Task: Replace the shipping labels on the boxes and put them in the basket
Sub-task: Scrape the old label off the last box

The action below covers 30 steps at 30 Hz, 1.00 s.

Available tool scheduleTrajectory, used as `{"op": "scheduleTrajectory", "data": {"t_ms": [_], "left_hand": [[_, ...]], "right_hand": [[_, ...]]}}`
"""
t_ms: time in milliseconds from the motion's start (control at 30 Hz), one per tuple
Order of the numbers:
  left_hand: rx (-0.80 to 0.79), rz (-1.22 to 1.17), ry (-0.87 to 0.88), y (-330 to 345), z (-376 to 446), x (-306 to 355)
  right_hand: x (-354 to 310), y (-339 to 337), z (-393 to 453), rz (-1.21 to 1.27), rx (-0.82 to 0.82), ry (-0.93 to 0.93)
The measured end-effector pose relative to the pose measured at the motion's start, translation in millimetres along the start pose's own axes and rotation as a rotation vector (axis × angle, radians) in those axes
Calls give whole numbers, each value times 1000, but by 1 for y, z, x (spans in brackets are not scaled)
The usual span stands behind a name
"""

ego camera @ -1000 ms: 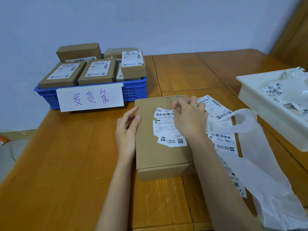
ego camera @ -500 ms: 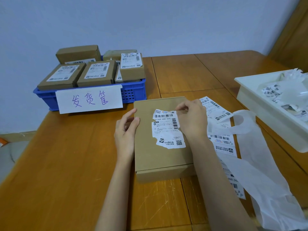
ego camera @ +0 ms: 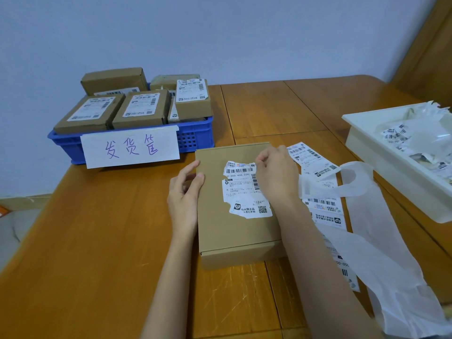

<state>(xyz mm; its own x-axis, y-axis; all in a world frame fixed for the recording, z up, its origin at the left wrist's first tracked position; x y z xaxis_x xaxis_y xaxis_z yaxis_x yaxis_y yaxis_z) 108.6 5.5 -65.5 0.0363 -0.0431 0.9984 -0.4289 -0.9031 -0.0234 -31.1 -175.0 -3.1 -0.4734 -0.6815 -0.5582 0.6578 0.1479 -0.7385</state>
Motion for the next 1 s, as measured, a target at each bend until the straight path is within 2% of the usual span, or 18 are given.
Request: {"op": "scheduleTrajectory", "data": {"t_ms": [167,300,467,600,667,800,933,1000], "left_hand": [[5,6,-1,0,0,2],[-2,11,-8,1,0,0],[10,10,0,-1,-1,2],[32,17,7,-1,0,3],[34,16,6,-2,0,2],[24,8,-4,-1,-1,0],[20,-2,1,-1,0,2],[22,-1,1,-1,0,2]], "right_hand": [[5,-9,-3,174,87,48],[-1,-9,-1,75,72,41],[-10,2,-2,-138,-55,-31],[-15,5,-6,-162,-107,-96],[-16,3,-8,-59,-68,-107],[-12,-25,-13,218,228,-39],[0,-11,-14,91,103,63],[-2,-10,-13,78,89,56]]}}
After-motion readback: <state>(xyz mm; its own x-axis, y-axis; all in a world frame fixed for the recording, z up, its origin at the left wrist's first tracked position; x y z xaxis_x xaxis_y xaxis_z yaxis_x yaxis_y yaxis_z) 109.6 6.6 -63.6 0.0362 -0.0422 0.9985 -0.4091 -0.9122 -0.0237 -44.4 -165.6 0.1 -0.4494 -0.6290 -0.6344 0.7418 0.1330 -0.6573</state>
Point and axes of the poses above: each hand's wrist, its own z-axis towards the middle knuckle, its own y-axis out of the palm, x = y × z, the point moved 10 cm from there along z, towards the middle knuckle, and after that the axes turned 11 degrees about -y, right-handed, at the moved point
